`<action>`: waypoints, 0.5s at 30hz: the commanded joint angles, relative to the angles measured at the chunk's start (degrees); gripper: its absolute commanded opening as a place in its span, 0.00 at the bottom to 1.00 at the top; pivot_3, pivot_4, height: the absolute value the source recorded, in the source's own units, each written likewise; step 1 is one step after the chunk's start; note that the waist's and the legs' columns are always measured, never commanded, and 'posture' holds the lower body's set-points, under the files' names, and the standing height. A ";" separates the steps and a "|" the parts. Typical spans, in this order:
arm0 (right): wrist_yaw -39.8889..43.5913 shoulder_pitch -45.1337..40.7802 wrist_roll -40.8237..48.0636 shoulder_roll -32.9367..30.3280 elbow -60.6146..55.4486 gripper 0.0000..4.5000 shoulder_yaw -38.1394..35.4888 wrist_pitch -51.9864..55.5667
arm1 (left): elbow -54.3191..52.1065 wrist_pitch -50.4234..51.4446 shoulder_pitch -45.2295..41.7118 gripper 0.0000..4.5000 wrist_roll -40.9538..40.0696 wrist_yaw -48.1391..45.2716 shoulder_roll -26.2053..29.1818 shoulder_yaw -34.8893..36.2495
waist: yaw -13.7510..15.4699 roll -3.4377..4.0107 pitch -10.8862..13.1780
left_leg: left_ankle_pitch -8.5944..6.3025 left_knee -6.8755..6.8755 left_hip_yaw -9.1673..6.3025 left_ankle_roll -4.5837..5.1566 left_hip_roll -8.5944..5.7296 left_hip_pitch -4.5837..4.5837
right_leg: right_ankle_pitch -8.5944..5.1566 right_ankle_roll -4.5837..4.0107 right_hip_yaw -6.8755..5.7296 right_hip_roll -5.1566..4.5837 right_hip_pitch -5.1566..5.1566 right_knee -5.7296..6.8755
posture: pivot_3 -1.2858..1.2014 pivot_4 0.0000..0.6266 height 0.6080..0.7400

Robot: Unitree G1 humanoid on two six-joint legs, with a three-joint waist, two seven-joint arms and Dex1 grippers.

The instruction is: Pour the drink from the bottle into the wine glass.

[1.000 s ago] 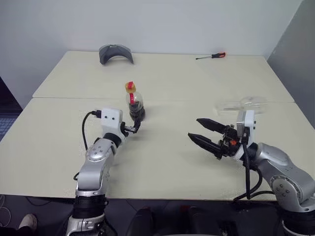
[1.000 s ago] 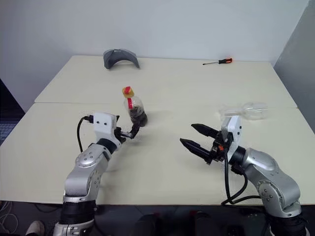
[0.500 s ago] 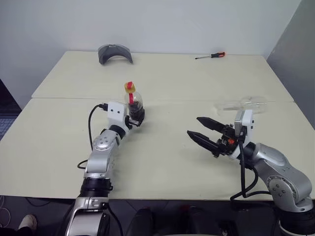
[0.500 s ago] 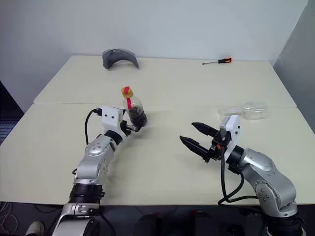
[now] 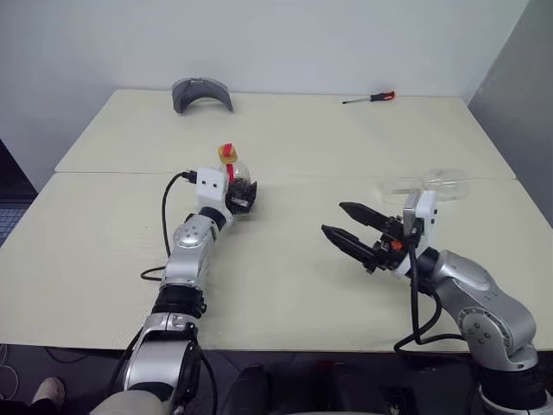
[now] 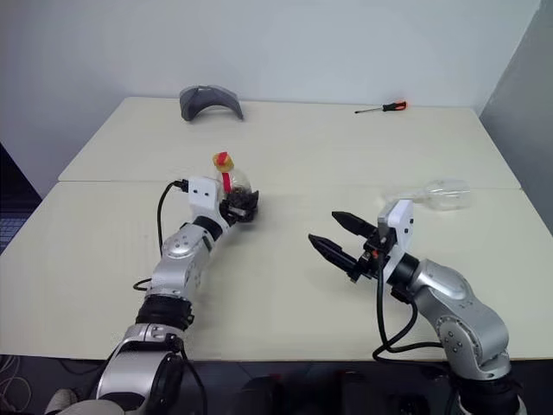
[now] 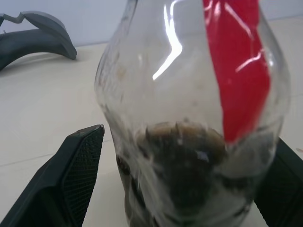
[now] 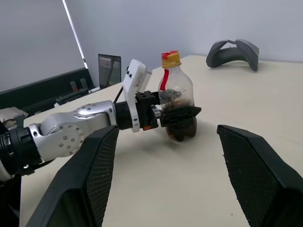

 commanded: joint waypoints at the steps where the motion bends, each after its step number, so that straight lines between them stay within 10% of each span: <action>1: -0.68 -0.39 0.03 0.12 -2.41 0.79 0.03 -0.82 | 1.92 -3.91 -2.00 0.99 -0.20 -0.85 -0.19 0.47 | -0.02 0.00 0.00 | 0.06 0.00 0.01 -0.11 0.00 0.00 | 0.00 0.00 0.01 0.00 0.00 0.00 | 0.52 0.24 1.00; 4: -1.05 -0.65 -0.17 0.06 -2.48 0.79 0.10 -0.95 | 3.00 -5.21 -2.44 0.99 -0.96 -2.25 -0.35 0.57 | -0.04 0.00 0.00 | 0.08 0.00 0.00 -0.14 0.00 0.00 | 0.00 0.00 0.01 0.00 0.00 0.01 | 0.52 0.24 1.00; 15: -0.97 -0.22 -1.03 0.02 -1.73 0.79 0.35 -2.28 | 3.09 -5.78 -2.19 0.48 -1.83 -4.04 -0.75 1.21 | -0.05 0.00 0.00 | 0.08 0.01 0.00 -0.14 0.00 -0.01 | 0.00 0.00 0.00 0.00 -0.02 0.02 | 0.52 0.24 1.00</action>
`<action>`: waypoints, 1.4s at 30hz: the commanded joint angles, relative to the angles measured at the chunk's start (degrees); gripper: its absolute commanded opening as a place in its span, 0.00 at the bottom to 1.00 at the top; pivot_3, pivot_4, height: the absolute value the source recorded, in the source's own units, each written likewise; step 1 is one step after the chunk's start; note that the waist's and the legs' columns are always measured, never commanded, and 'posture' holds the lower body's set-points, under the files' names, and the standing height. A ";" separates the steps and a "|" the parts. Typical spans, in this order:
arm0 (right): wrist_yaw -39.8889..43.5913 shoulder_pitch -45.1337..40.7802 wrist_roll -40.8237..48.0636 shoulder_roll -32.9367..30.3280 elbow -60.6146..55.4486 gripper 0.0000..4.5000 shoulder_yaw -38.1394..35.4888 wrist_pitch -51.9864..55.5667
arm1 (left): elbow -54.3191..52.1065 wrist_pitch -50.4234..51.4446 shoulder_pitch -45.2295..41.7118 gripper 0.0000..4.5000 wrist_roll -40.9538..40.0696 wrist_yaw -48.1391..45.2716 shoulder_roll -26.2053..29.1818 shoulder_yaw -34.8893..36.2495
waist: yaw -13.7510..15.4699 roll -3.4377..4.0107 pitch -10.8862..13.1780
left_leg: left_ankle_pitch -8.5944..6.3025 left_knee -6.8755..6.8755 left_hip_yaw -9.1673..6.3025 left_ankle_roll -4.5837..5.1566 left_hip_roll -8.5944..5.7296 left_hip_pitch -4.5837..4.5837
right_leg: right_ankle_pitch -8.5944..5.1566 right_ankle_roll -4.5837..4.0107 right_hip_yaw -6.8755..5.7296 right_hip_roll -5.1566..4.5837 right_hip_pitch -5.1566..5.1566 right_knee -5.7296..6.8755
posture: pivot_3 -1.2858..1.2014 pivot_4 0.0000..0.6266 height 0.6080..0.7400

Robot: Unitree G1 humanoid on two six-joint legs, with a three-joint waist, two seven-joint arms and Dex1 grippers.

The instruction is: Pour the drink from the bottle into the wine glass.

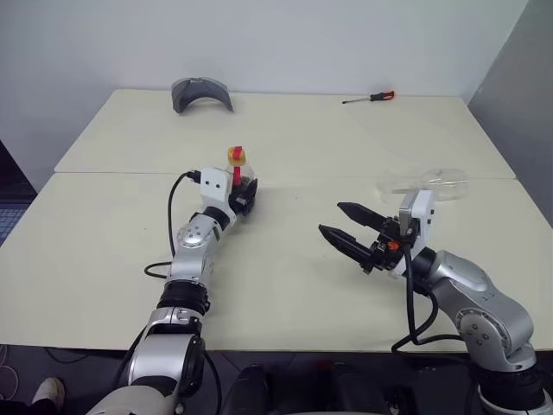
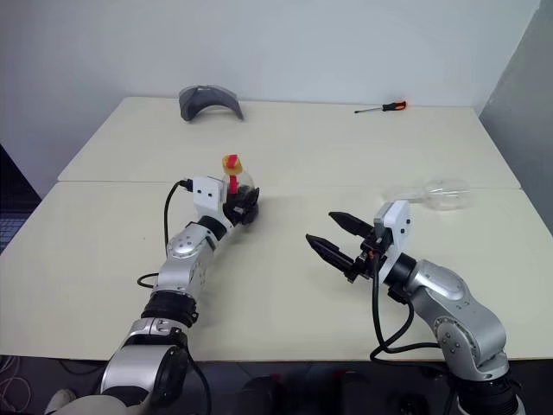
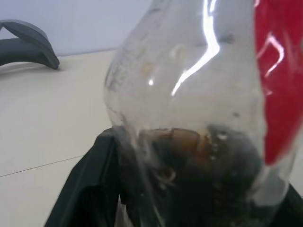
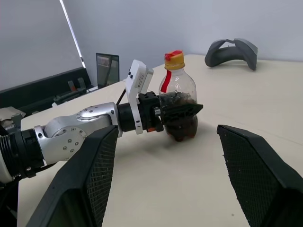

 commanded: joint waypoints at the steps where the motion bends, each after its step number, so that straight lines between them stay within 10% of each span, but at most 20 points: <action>1: 0.32 -0.38 -0.67 0.08 -1.40 0.79 -0.41 -2.17 | -1.15 -1.15 -1.54 0.47 -0.72 -0.09 -0.29 0.63 | 0.01 0.00 0.00 | 0.00 0.00 0.00 0.00 0.00 0.00 | 0.00 0.00 0.00 0.00 0.00 0.00 | 0.52 0.24 1.00; 10: 0.62 -5.04 -3.08 0.77 2.37 0.79 1.17 -2.76 | -8.92 3.21 -0.22 0.39 -1.98 -4.12 0.57 -0.96 | -0.14 -0.01 0.01 | 0.00 0.01 0.01 -0.01 0.00 0.00 | 0.00 0.00 0.01 0.00 -0.01 0.02 | 0.52 0.24 1.00; 21: 1.99 -30.86 -10.34 6.25 22.84 0.79 6.92 -2.29 | -34.78 23.04 5.43 0.34 -9.37 -22.77 9.12 -7.78 | -1.30 0.02 0.02 | 0.05 0.04 -0.02 -0.09 0.01 -0.07 | 0.00 -0.04 0.07 0.01 -0.20 0.20 | 0.52 0.24 1.00; 39: 4.63 -37.32 -9.34 11.63 27.98 0.79 5.77 1.87 | -36.64 24.74 5.83 0.29 -9.78 -27.86 10.45 -8.67 | -1.41 0.03 0.03 | 0.01 0.04 0.03 -0.02 0.00 -0.09 | 0.00 -0.04 0.12 -0.02 -0.26 0.30 | 0.52 0.24 1.00; 42: 4.97 -37.91 -8.77 11.91 28.51 0.66 5.36 2.81 | -36.56 24.76 5.74 0.28 -9.79 -27.97 10.38 -8.65 | -1.43 0.04 0.03 | 0.01 0.03 0.02 -0.02 0.00 -0.09 | 0.00 -0.04 0.11 -0.02 -0.27 0.31 | 0.52 0.24 1.00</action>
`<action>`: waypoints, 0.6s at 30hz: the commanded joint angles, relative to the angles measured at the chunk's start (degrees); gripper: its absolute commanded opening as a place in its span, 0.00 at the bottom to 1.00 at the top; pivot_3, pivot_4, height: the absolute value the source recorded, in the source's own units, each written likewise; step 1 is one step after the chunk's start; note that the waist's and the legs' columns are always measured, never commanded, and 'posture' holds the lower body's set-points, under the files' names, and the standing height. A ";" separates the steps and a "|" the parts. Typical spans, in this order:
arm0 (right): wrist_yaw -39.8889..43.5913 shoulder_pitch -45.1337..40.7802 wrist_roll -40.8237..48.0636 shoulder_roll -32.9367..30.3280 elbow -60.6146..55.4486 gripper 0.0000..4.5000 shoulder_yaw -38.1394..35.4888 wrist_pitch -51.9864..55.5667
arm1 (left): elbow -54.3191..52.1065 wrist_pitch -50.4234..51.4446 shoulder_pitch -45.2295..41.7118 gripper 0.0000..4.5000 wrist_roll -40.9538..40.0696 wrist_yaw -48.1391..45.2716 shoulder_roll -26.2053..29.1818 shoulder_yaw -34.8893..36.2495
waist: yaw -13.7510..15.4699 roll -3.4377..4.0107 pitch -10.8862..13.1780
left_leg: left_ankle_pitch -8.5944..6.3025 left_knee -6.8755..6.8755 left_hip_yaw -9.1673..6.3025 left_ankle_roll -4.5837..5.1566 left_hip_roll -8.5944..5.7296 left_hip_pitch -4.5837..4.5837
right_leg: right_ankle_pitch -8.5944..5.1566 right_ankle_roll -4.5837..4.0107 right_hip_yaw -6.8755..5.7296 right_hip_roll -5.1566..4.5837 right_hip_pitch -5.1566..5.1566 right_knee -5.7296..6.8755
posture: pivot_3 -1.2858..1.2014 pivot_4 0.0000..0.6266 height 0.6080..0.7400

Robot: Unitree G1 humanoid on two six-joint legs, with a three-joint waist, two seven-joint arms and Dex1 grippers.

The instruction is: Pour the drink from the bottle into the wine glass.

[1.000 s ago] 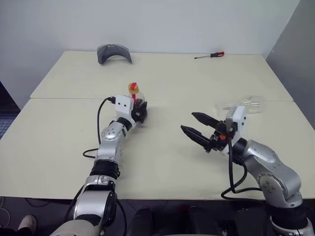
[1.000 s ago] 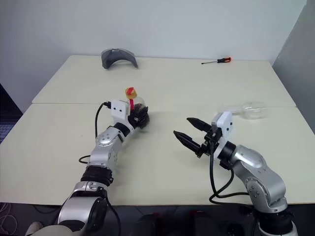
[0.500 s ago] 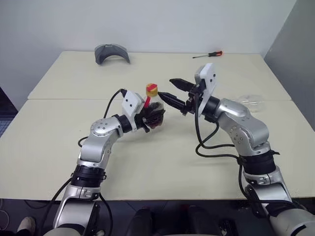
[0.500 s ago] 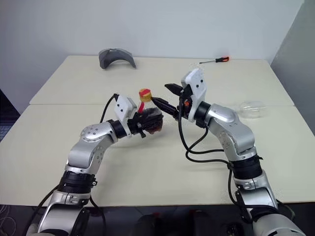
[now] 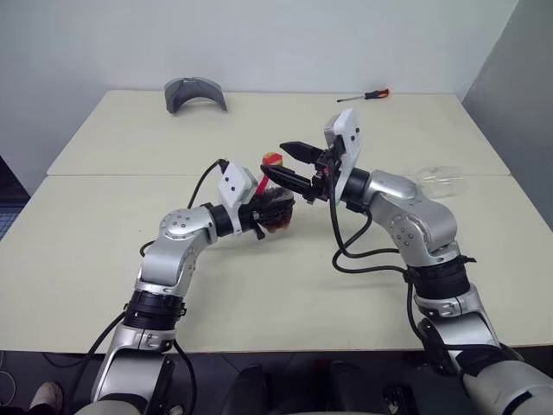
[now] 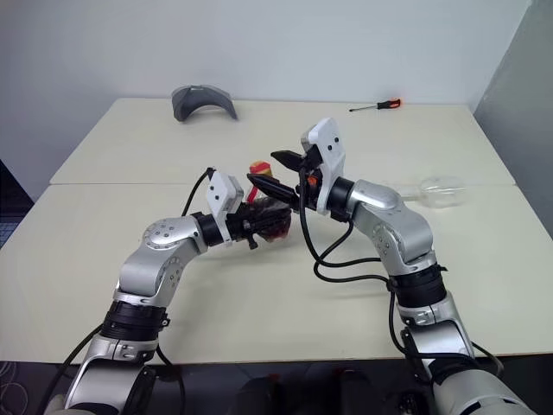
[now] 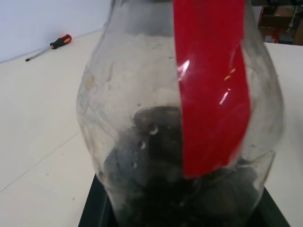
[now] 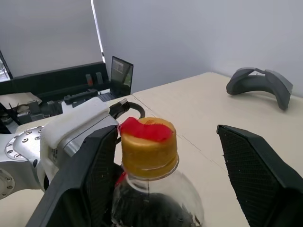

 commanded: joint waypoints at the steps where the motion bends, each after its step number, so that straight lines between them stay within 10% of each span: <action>1: 1.06 -1.90 1.70 0.34 -1.02 0.58 -1.84 0.54 | -2.59 -1.49 -0.60 0.27 -0.66 -0.42 0.25 0.41 | -0.03 0.00 0.00 | 0.00 0.00 0.00 0.00 0.00 0.00 | 0.00 0.00 0.00 0.00 0.00 0.00 | 0.52 0.24 1.00; 5: 2.54 -2.41 2.62 0.16 -0.52 0.27 -2.13 1.08 | -2.87 -1.50 -0.67 0.26 -0.81 -0.74 0.16 0.15 | -0.02 0.00 0.00 | -0.01 0.00 0.00 0.02 0.00 0.00 | 0.00 0.00 0.00 0.00 0.00 0.00 | 0.52 0.24 1.00; 12: 10.94 -4.78 6.88 -1.27 0.76 0.26 -2.05 3.91 | -10.56 2.30 1.87 0.20 -3.79 -1.65 1.65 0.51 | -0.13 0.03 0.02 | -0.02 -0.01 0.00 0.03 0.00 0.00 | 0.00 0.00 0.01 0.00 0.00 0.00 | 0.52 0.24 1.00; 18: 40.95 -14.03 10.08 -5.60 7.26 0.26 3.66 1.21 | -30.62 16.50 7.27 0.19 -19.02 -6.87 9.83 2.10 | -0.31 0.17 0.28 | -0.11 -0.06 -0.03 0.19 0.03 0.00 | 0.00 -0.01 0.01 0.01 -0.01 -0.10 | 0.52 0.24 1.00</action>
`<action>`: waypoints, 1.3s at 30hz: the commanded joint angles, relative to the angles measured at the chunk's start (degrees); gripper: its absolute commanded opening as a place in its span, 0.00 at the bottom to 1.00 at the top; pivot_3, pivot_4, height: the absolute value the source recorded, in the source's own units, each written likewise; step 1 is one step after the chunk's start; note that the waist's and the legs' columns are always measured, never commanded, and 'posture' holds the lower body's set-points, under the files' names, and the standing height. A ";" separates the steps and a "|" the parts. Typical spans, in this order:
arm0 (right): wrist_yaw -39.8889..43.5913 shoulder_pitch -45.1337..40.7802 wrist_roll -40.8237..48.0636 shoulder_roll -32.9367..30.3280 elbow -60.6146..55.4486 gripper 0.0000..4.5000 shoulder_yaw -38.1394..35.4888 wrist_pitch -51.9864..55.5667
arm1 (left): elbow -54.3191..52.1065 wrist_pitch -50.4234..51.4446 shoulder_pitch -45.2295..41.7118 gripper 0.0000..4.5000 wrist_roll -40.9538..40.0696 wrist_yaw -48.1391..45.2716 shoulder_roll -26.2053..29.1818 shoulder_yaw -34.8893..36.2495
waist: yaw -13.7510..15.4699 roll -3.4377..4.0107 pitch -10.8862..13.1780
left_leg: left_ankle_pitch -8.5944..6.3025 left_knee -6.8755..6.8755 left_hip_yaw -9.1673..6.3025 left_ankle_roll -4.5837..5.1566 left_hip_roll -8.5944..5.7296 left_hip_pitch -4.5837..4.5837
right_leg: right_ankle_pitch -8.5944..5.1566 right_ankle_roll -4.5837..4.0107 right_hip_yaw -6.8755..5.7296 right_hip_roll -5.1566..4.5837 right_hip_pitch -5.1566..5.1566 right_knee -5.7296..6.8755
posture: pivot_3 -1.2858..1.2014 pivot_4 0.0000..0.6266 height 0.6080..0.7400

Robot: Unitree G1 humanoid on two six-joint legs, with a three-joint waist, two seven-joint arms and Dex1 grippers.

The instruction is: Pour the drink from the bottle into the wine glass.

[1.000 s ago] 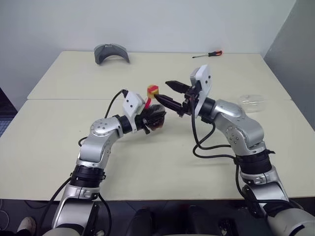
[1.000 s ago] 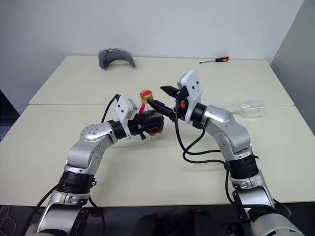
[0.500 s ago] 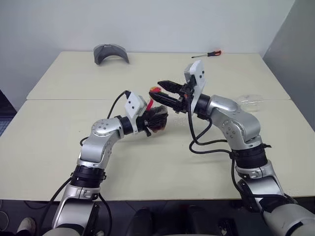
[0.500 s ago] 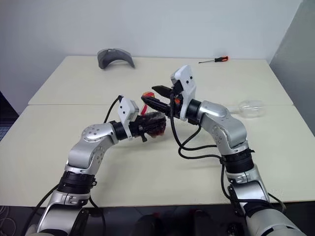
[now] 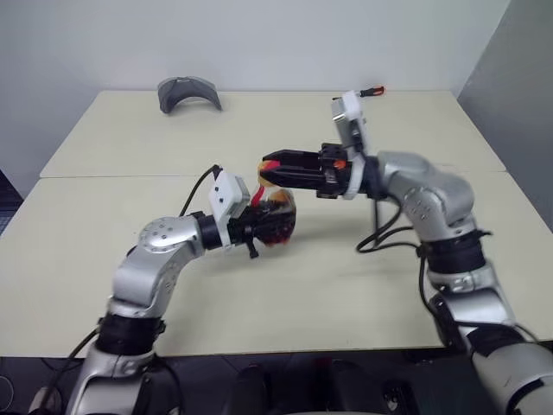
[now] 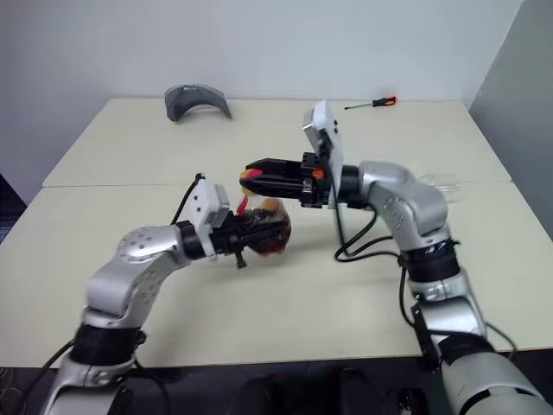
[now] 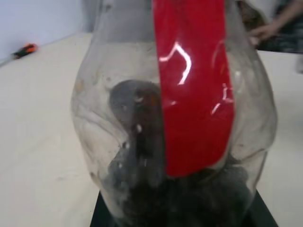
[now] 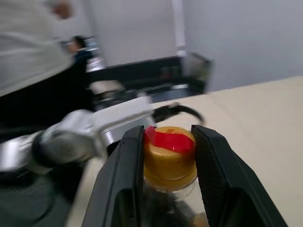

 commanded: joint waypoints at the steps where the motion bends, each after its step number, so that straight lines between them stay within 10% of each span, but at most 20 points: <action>1: 11.20 -3.50 -0.40 0.92 0.73 0.26 3.88 -5.10 | -9.51 5.06 -0.45 0.19 -7.26 -2.16 2.32 -0.03 | 0.07 0.00 0.00 | 0.00 -0.01 -0.04 0.00 0.00 0.01 | 0.00 0.00 -0.04 0.00 0.01 0.00 | 0.52 0.24 1.00; 7: 11.07 -4.83 -3.78 3.51 6.26 0.26 3.47 -8.79 | -11.17 6.57 0.26 0.17 -8.73 -1.83 4.27 0.31 | 0.10 0.01 0.00 | 0.00 0.06 -0.05 0.01 -0.01 0.11 | 0.00 -0.01 -0.04 0.00 0.07 0.14 | 0.52 0.24 1.00; 16: 2.00 0.34 0.80 -4.33 -2.96 0.95 -5.07 2.51 | -6.30 4.83 2.34 0.17 -6.31 -1.37 6.56 3.27 | 0.62 0.04 0.02 | 0.10 0.07 -0.04 -0.19 -0.05 -0.04 | 0.00 -0.01 -0.03 -0.07 0.04 -0.05 | 0.52 0.24 1.00; 39: -24.96 5.62 -4.28 6.26 -13.92 0.95 -2.47 1.67 | 9.63 -3.79 -5.65 0.17 2.58 1.53 -2.35 -2.26 | 0.16 0.09 0.05 | 0.12 0.04 0.01 -0.20 -0.04 -0.04 | 0.00 -0.02 0.00 -0.04 -0.05 0.09 | 0.52 0.24 1.00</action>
